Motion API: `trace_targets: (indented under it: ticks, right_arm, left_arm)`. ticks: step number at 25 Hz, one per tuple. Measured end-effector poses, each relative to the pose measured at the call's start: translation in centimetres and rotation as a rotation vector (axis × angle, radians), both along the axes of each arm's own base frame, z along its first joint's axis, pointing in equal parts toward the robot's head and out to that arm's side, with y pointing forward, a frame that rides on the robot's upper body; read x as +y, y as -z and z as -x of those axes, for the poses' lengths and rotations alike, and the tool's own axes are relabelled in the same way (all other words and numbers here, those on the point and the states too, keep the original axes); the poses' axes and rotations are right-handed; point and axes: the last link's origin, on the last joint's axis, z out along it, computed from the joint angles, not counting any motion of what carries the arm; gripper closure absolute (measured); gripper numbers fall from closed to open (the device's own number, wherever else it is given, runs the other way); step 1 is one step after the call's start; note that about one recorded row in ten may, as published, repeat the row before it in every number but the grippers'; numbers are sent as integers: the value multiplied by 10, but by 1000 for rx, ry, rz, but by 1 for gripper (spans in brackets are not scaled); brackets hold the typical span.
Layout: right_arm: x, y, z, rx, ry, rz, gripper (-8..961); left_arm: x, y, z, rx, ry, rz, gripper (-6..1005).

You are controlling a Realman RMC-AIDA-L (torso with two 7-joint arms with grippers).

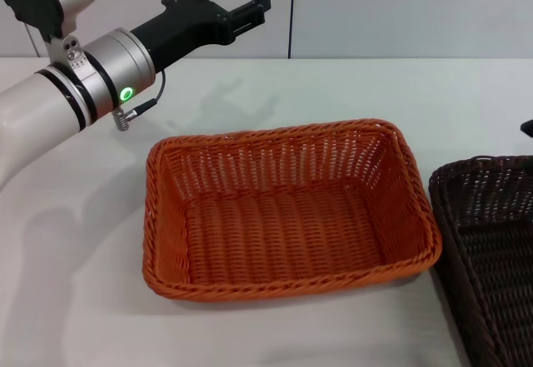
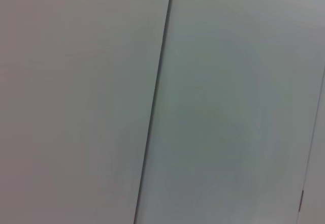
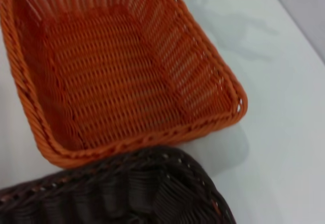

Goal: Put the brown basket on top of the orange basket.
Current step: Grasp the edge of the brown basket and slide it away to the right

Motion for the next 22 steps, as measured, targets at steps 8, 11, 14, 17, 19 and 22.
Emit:
trace_targets:
  ticks: [8,11,14,17,19,22]
  right_arm:
    - [9,17,-7,-51,9,24,395]
    - [11,26,-11,-68,14,38,396]
    - [14,35,-15,-84,21,43,396]
    - [18,43,-19,-92,19,41,403]
    - [19,48,-21,-94,18,40,418]
    - [21,54,-23,-97,15,42,440]
  left_arm:
    - [-1,1,3,1,-9,3,165]
    - [0,1,3,0,-10,4,165]
    - [0,1,3,-3,-12,7,165]
    - [0,1,3,-4,-12,7,165]
    - [0,1,3,-4,-12,7,165]
    - [0,1,2,-4,-11,7,165]
